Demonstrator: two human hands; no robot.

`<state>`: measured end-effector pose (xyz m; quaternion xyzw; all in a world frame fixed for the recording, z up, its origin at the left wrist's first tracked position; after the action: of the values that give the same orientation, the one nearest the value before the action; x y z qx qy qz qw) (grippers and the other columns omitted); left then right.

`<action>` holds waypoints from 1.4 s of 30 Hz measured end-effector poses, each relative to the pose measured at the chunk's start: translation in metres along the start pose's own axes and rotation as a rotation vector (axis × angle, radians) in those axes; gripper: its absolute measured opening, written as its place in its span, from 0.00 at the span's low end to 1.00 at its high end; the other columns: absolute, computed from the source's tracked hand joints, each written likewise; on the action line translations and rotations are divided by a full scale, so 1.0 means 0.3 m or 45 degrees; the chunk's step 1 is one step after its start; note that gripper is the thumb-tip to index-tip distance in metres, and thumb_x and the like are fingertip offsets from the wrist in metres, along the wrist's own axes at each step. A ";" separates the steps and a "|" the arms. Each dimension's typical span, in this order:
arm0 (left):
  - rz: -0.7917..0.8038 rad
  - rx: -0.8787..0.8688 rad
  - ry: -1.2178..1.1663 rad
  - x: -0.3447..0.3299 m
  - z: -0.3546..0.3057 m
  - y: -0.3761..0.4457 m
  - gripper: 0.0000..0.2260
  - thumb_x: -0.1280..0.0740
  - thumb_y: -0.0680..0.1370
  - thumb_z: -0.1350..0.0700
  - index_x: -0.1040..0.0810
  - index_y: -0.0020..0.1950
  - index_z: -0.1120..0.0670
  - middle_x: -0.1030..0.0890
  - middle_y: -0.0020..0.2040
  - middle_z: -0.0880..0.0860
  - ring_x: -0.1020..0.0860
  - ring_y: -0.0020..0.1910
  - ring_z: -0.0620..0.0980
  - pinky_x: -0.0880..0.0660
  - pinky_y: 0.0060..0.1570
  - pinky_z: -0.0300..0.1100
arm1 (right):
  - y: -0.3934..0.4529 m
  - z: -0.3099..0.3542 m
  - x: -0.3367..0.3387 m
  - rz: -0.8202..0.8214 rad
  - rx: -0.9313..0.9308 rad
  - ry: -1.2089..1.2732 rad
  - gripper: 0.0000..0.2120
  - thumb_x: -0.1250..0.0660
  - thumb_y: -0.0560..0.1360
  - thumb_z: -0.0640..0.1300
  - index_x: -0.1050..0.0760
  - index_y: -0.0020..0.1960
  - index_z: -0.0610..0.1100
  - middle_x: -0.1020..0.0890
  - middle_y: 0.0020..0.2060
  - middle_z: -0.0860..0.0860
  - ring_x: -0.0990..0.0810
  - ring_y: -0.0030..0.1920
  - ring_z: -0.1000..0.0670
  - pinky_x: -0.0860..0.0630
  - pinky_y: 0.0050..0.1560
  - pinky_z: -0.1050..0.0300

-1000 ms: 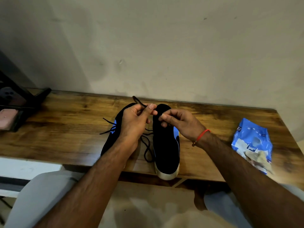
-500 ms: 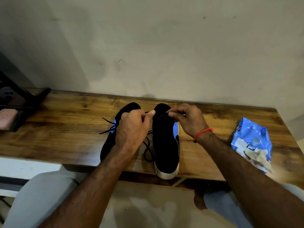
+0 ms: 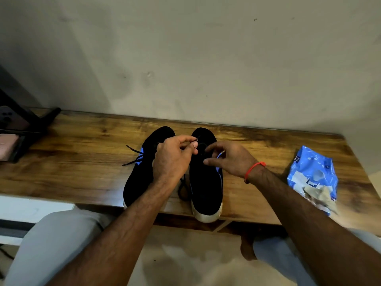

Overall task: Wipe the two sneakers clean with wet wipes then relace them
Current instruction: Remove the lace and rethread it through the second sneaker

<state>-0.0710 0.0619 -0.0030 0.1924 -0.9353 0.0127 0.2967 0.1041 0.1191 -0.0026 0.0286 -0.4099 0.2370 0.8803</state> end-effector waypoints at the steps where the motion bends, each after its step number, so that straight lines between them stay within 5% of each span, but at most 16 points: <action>1: 0.006 0.003 0.038 -0.009 -0.001 -0.006 0.08 0.29 0.79 0.44 0.16 0.57 0.42 0.16 0.36 0.37 0.19 0.42 0.31 0.22 0.40 0.36 | -0.004 -0.003 -0.013 0.064 -0.028 -0.076 0.21 0.24 0.71 0.52 0.22 0.61 0.49 0.20 0.44 0.55 0.22 0.44 0.56 0.28 0.40 0.65; 7: 0.102 -0.073 0.156 -0.065 0.009 -0.032 0.09 0.30 0.78 0.42 0.15 0.55 0.42 0.15 0.50 0.39 0.18 0.50 0.38 0.17 0.43 0.44 | -0.018 -0.001 -0.064 0.030 -0.161 -0.172 0.19 0.26 0.73 0.52 0.24 0.60 0.47 0.21 0.47 0.54 0.23 0.47 0.54 0.28 0.43 0.63; 11: 0.147 -0.141 0.208 -0.093 0.017 -0.046 0.07 0.28 0.78 0.44 0.15 0.54 0.40 0.16 0.50 0.38 0.19 0.50 0.38 0.17 0.45 0.45 | -0.022 -0.004 -0.067 -0.023 -0.246 -0.066 0.11 0.27 0.74 0.50 0.19 0.52 0.45 0.17 0.46 0.51 0.20 0.45 0.54 0.26 0.39 0.66; 17: 0.199 -0.251 0.415 -0.090 0.026 -0.059 0.07 0.30 0.79 0.44 0.17 0.55 0.41 0.24 0.53 0.41 0.23 0.52 0.41 0.20 0.46 0.44 | -0.024 -0.037 -0.073 -0.116 -0.495 0.390 0.05 0.27 0.74 0.46 0.18 0.41 0.45 0.15 0.40 0.49 0.16 0.44 0.51 0.17 0.47 0.54; 23: 0.234 -0.257 0.523 -0.090 0.049 -0.057 0.10 0.30 0.78 0.44 0.17 0.58 0.43 0.32 0.58 0.43 0.26 0.54 0.42 0.26 0.42 0.37 | -0.056 -0.023 -0.059 -0.056 -0.587 0.853 0.07 0.27 0.74 0.37 0.20 0.47 0.33 0.15 0.48 0.38 0.16 0.49 0.43 0.18 0.54 0.46; 42: 0.260 -0.119 0.310 -0.108 0.069 -0.029 0.05 0.27 0.77 0.45 0.15 0.52 0.42 0.29 0.54 0.41 0.26 0.56 0.42 0.21 0.47 0.44 | -0.044 -0.046 -0.053 -0.042 -0.540 0.820 0.07 0.21 0.68 0.39 0.18 0.43 0.39 0.14 0.41 0.44 0.14 0.45 0.46 0.16 0.49 0.48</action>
<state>-0.0551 0.0624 -0.0390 0.0792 -0.9068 0.0224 0.4135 0.1109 0.1046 -0.0215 -0.2236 -0.1517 0.1296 0.9540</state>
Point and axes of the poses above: each hand's wrist, its own y-axis towards the middle knuckle, its own x-axis out of the back of the hand, z = x × y, the point moved 1 cm from there along y, towards the middle knuckle
